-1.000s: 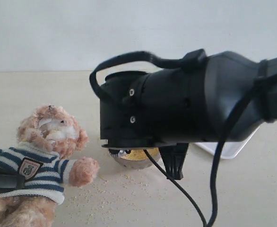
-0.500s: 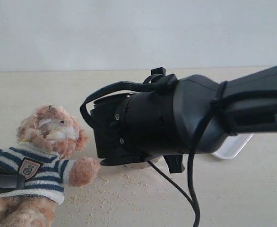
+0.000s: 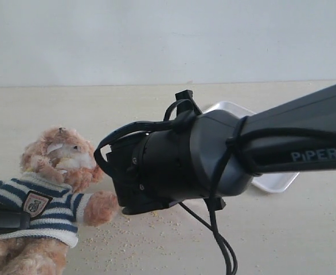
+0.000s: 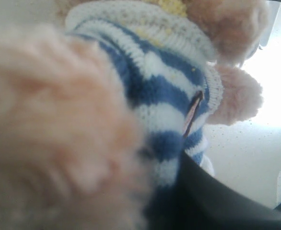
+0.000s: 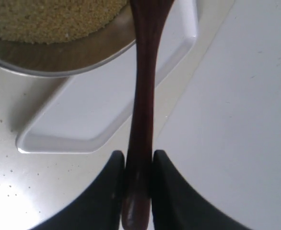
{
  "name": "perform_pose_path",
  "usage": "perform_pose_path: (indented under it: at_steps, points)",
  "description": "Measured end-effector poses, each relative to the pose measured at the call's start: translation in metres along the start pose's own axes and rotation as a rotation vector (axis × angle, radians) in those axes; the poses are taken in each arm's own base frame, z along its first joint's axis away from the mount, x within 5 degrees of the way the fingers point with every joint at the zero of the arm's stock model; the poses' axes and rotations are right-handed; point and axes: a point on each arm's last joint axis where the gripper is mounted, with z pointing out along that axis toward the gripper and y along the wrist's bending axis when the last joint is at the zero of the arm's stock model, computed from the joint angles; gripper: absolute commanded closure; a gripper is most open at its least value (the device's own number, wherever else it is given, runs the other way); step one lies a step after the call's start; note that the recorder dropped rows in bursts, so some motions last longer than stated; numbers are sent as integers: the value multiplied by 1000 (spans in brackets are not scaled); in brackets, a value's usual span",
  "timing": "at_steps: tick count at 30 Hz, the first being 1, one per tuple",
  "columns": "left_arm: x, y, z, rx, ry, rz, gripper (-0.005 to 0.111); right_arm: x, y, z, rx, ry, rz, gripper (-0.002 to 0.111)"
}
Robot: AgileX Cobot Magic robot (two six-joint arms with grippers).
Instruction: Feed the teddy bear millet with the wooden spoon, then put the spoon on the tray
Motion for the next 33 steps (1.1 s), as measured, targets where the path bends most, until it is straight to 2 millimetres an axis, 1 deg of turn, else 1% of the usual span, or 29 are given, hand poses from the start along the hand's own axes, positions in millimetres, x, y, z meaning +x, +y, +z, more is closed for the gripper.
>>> perform_pose_path:
  at_steps: [6,12,18,23,28,33]
  points:
    - [0,0,0,0,0,0,102,-2,1,9,14,21,-23,108]
    - [0,0,0,0,0,0,102,-3,-1,11,39,25,-37,108]
    - [0,0,0,0,0,0,102,-12,9,21,26,46,-67,108]
    - [0,0,0,0,0,0,102,-12,10,22,22,48,-70,108]
    - [0,0,0,0,0,0,102,-12,13,22,-18,48,-50,108]
    - [0,0,0,0,0,0,102,-15,6,17,-66,33,14,108]
